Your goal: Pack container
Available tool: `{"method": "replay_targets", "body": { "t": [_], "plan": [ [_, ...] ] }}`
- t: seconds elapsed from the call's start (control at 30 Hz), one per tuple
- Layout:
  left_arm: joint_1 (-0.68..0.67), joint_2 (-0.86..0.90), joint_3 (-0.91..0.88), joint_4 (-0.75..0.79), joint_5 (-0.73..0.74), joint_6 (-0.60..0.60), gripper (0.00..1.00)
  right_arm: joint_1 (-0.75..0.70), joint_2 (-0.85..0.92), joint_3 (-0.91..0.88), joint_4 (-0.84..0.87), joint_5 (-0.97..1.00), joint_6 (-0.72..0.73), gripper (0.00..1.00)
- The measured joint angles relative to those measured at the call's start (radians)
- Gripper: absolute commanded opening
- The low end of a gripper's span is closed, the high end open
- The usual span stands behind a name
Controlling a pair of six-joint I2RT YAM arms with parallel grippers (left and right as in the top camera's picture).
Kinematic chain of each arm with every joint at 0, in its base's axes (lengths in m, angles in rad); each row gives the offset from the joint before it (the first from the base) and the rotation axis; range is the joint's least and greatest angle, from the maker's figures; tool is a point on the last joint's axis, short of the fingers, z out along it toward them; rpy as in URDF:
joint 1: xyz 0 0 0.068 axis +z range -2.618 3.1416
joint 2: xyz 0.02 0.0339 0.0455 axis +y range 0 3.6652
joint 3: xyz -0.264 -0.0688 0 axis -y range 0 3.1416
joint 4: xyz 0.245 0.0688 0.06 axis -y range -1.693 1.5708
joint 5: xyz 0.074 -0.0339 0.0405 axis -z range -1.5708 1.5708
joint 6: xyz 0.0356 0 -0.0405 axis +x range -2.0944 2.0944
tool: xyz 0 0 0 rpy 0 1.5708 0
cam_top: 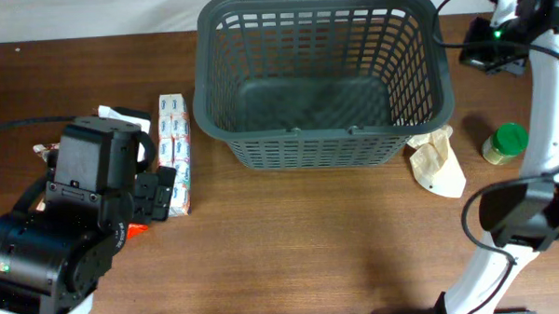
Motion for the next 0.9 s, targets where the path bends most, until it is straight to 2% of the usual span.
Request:
{"method": "replay_targets", "body": {
  "t": [0.57, 0.8, 0.9],
  "plan": [
    [0.000, 0.000, 0.000, -0.081, 0.000, -0.037, 0.99, 0.133, 0.013, 0.000, 0.072, -0.043, -0.005, 0.04],
    [0.001, 0.000, 0.000, -0.085, 0.000, -0.107, 0.99, 0.129, 0.012, 0.000, 0.043, -0.034, -0.004, 0.04],
    [0.022, 0.000, 0.000, -0.081, 0.000, -0.127, 0.99, 0.080, -0.015, 0.001, -0.002, -0.034, -0.003, 0.04]
  ]
}}
